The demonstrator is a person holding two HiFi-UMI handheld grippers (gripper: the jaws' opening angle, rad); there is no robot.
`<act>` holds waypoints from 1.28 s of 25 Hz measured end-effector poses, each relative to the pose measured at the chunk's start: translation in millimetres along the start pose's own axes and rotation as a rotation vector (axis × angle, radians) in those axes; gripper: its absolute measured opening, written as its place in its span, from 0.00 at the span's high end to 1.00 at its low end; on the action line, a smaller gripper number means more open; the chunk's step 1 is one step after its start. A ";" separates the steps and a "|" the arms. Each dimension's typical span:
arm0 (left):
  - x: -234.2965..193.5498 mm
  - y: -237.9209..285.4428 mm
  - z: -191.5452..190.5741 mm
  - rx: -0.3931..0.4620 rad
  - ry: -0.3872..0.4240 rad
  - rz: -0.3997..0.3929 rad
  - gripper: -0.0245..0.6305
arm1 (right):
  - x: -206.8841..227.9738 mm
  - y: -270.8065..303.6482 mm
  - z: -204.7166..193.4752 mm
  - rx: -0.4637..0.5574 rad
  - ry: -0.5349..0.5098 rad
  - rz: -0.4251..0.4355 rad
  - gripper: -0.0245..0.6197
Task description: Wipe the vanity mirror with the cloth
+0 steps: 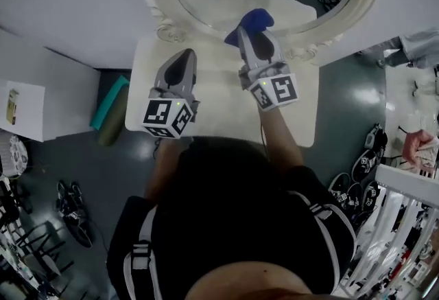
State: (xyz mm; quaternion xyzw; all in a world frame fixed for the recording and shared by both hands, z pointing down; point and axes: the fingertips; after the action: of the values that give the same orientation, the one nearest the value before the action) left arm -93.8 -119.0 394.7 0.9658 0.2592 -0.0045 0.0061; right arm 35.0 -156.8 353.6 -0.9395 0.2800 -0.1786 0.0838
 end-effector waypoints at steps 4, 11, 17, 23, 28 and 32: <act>31.8 22.0 -2.1 -0.008 -0.001 -0.123 0.95 | 31.5 -50.9 12.8 0.016 -0.021 -0.161 0.85; 86.7 43.6 -12.8 -0.034 -0.008 -0.278 0.95 | 74.3 -124.5 5.2 -0.003 -0.003 -0.354 0.85; 101.8 47.0 -19.4 -0.052 -0.002 -0.336 0.95 | 81.9 -145.8 0.6 0.010 0.013 -0.416 0.85; 99.5 49.1 -22.4 -0.058 0.000 -0.345 0.95 | 77.3 -142.4 -9.0 -0.017 0.006 -0.426 0.86; 97.2 51.7 -23.0 -0.056 0.000 -0.347 0.95 | 75.8 -136.4 -15.5 -0.041 -0.002 -0.430 0.86; 91.3 55.4 -20.8 -0.051 0.000 -0.337 0.95 | 75.7 -130.1 -18.5 -0.048 0.000 -0.420 0.86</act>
State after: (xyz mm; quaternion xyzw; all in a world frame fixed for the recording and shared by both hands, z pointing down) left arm 13.0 -120.9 415.0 0.9081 0.4176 0.0015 0.0299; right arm 151.5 -92.0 426.1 -0.9789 0.0821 -0.1856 0.0220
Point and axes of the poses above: the fingertips, and each gripper's own axes: y forward along the fingers, x to its right, z out of its top, and after that the axes turned 13 degrees about y, right-handed
